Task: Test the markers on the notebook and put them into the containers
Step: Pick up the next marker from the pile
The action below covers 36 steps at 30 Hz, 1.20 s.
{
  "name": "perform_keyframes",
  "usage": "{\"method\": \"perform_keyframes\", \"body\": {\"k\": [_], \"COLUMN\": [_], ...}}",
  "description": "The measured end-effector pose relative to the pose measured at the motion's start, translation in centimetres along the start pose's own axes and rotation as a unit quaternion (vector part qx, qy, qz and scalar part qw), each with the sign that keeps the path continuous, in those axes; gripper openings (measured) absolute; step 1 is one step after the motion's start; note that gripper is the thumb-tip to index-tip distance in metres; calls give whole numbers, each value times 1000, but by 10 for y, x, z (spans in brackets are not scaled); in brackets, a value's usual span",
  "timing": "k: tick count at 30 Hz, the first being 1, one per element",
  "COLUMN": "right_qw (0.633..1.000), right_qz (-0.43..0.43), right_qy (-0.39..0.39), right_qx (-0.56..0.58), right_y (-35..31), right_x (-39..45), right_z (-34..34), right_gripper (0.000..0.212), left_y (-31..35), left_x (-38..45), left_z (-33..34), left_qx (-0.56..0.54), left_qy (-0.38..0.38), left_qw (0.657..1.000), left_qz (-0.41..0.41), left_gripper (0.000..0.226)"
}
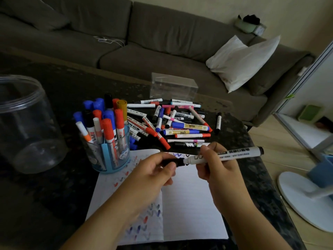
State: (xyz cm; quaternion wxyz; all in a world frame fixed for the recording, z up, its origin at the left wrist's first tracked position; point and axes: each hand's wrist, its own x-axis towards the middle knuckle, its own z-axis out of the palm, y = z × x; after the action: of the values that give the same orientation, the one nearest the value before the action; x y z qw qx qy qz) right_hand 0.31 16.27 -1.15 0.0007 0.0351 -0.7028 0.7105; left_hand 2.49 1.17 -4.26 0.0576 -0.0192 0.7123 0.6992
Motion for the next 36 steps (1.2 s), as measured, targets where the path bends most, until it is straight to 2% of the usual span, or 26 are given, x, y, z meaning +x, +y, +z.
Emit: {"method": "perform_keyframes", "body": {"k": [3,6,10,17,28,31,33,34,36], "right_qw": [1000,1000,1000,992,990,993,993,991,970], "right_qz": [-4,-3,17,34,61,90,111,105,24], "right_qy": [-13,-12,-3,16,-8,-28,-26,-10,43], "right_qx": [-26,-25,14,121,124,75,-19,-88,-239], "right_y": [1,1,4,12,7,3,2,5,9], "right_x": [-1,-3,-7,-11,-12,-11,-13,-15,-17], "right_z": [2,5,17,44,56,53,50,47,41], "right_gripper": [28,30,41,35,33,30,47,53,38], "left_y": [2,3,4,8,8,9,9,8,5], "left_x": [-3,-7,-17,-25,-31,-32,-31,-30,-29], "left_z": [-4,-8,-9,-17,-28,-31,-36,-39,-46], "left_qx": [29,130,238,245,247,247,266,284,317], "left_qy": [-31,-54,-35,8,25,38,70,89,117], "left_qw": [999,988,965,961,956,957,951,944,932], "left_qz": [25,67,105,127,153,145,142,139,134], "left_gripper": [18,15,15,15,15,17,18,19,20]}}
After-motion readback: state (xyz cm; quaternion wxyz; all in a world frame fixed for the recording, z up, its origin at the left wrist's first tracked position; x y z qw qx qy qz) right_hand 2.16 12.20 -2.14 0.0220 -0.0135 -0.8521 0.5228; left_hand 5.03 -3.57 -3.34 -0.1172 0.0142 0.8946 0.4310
